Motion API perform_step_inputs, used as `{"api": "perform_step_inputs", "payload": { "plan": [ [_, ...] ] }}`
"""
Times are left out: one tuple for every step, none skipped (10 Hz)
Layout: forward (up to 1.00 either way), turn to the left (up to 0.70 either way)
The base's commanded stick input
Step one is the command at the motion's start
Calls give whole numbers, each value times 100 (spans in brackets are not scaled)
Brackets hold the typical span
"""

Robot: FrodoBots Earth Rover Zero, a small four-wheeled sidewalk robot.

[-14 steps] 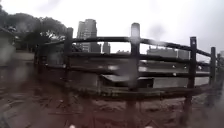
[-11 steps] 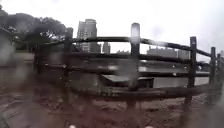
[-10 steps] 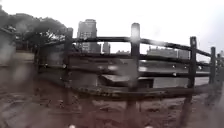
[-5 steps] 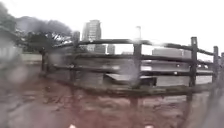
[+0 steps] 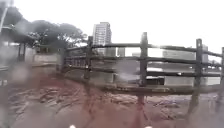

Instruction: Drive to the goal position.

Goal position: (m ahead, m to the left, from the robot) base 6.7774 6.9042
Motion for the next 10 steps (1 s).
{"api": "perform_step_inputs", "payload": {
  "plan": [
    [70, 35],
    [70, 35],
    [70, 35],
    [70, 35],
    [70, 35],
    [70, 35],
    [70, 35],
    [70, 35],
    [70, 35],
    [70, 35]
  ]
}}
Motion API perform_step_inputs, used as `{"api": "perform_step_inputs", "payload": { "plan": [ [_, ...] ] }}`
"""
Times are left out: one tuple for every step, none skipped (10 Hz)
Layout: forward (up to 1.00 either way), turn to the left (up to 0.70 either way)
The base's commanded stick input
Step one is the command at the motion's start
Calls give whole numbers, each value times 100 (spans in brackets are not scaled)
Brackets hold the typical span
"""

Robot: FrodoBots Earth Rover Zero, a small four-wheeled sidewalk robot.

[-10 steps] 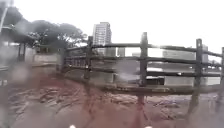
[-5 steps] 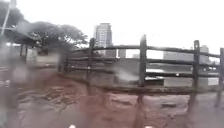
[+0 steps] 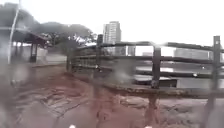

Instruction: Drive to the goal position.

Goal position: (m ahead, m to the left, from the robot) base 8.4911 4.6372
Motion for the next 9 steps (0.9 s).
{"api": "perform_step_inputs", "payload": {
  "plan": [
    [58, 32],
    [23, 22],
    [-34, 0],
    [-70, -16],
    [-70, -34],
    [-70, -35],
    [-70, -35],
    [-70, -35],
    [-70, -35]
  ]
}}
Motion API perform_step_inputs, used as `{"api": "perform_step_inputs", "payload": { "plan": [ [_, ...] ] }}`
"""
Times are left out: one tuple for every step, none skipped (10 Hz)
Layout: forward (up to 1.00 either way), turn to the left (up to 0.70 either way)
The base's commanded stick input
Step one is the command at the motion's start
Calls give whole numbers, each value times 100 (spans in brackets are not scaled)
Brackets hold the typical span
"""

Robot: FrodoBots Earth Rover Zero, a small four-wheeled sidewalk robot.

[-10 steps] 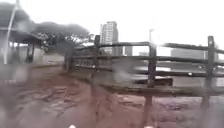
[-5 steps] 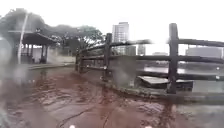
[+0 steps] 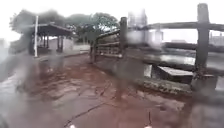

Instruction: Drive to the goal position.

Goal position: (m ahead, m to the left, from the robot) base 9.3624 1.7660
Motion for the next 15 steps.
{"api": "perform_step_inputs", "payload": {
  "plan": [
    [-70, -35],
    [-70, -35],
    [-70, -35],
    [-70, -35],
    [-70, -35],
    [-70, -35],
    [-70, -35],
    [-68, -35],
    [-10, -34],
    [0, -14],
    [0, 0],
    [0, 4],
    [0, 39],
    [38, 51],
    [70, 35]
  ]
}}
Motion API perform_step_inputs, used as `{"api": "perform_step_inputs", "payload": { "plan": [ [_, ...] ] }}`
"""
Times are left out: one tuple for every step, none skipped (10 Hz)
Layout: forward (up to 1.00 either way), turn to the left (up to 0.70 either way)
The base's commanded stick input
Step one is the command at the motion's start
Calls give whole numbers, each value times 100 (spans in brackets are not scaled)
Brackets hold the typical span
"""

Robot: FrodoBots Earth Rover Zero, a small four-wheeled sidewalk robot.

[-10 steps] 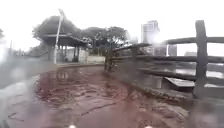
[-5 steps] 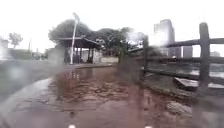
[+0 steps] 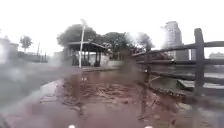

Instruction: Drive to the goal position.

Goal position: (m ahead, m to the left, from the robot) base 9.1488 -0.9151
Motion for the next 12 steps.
{"api": "perform_step_inputs", "payload": {
  "plan": [
    [70, 35],
    [70, 35],
    [70, 35],
    [70, 35],
    [70, 35],
    [70, 4],
    [70, 1],
    [70, 0],
    [70, 0],
    [70, 0],
    [70, 17],
    [70, 35]
  ]
}}
